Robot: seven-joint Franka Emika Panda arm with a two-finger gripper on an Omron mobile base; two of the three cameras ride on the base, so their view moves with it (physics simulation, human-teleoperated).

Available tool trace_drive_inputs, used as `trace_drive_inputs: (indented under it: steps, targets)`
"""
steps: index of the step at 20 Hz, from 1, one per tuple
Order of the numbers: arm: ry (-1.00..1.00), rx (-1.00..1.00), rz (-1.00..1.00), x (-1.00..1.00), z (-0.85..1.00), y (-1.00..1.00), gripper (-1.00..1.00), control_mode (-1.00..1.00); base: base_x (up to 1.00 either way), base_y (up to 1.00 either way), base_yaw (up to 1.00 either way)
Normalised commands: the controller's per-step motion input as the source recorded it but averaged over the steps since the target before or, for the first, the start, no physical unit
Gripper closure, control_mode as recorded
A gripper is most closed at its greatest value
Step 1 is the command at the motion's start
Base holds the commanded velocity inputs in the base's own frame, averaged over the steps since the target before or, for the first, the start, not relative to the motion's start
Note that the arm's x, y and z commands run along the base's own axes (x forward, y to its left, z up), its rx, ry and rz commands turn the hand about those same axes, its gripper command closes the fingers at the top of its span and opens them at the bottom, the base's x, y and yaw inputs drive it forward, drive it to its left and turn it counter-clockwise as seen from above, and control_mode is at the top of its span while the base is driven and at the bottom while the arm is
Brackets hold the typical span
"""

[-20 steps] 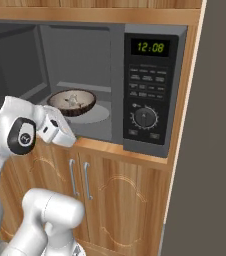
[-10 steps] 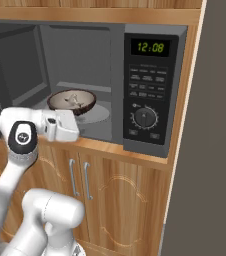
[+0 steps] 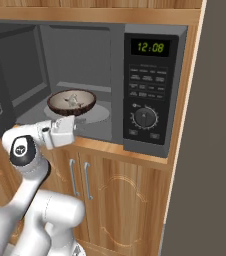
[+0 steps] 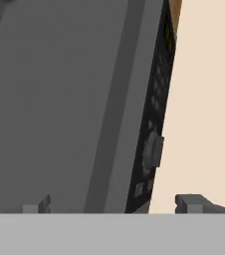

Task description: Remove the mango from the bowl and place it on the small plate. Then place the bowl with only the fish in the microwave, close the door, and press the start button to microwave the fish.

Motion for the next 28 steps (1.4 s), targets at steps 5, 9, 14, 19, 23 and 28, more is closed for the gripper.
trace_drive_inputs:
  steps: [5, 9, 14, 19, 23, 28]
  targets:
    - [0.0, -0.34, -0.02, -0.08, 0.0, 0.0, -1.0, -1.0, 0.0, 0.0, 0.0]
    - [0.0, -0.33, 0.0, -0.04, 0.0, 0.0, -1.0, -1.0, 0.0, 0.0, 0.0]
    - [-0.06, -0.25, 0.0, -0.44, 0.0, 0.09, -1.0, -1.0, 0.0, 0.0, 0.0]
    - [-0.07, -0.05, 0.0, -0.41, -0.07, 0.27, -1.0, -1.0, 0.0, 0.0, 0.0]
    - [0.0, -0.18, -0.02, -0.01, -0.38, 0.42, -1.0, -1.0, 0.0, 0.0, 0.0]
    - [0.0, -0.18, 0.0, -0.1, -0.29, 0.26, -1.0, -1.0, 0.0, 0.0, 0.0]
